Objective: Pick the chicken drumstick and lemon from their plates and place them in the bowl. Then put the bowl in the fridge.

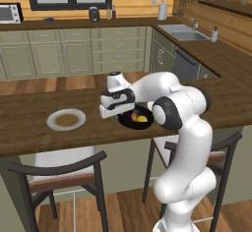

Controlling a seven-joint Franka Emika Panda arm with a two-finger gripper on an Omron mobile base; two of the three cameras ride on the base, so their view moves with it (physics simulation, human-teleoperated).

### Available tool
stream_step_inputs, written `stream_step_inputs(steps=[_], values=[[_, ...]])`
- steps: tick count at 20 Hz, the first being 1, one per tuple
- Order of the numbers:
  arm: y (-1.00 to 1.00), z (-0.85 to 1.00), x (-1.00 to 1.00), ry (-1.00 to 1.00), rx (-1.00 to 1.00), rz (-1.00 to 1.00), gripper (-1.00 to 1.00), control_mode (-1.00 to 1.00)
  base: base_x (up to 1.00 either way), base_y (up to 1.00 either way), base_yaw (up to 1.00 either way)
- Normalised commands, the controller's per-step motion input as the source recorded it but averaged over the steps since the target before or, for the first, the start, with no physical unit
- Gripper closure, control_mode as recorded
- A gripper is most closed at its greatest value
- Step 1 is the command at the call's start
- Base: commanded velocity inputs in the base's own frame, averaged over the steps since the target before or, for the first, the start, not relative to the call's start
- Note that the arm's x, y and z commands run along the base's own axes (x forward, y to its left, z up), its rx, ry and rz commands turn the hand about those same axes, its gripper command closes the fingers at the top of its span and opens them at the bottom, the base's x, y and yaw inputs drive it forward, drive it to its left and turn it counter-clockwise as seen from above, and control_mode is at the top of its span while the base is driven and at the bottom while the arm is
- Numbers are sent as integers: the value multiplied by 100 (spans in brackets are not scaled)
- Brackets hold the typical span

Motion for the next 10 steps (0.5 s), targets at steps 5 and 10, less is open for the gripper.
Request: stream_step_inputs(steps=[5, 10], values=[[-24, 67, -42, 0, -3, 12, 100, -100, 0, 0, 0], [-35, 59, -27, 0, -3, 24, 100, -100, 0, 0, 0]])
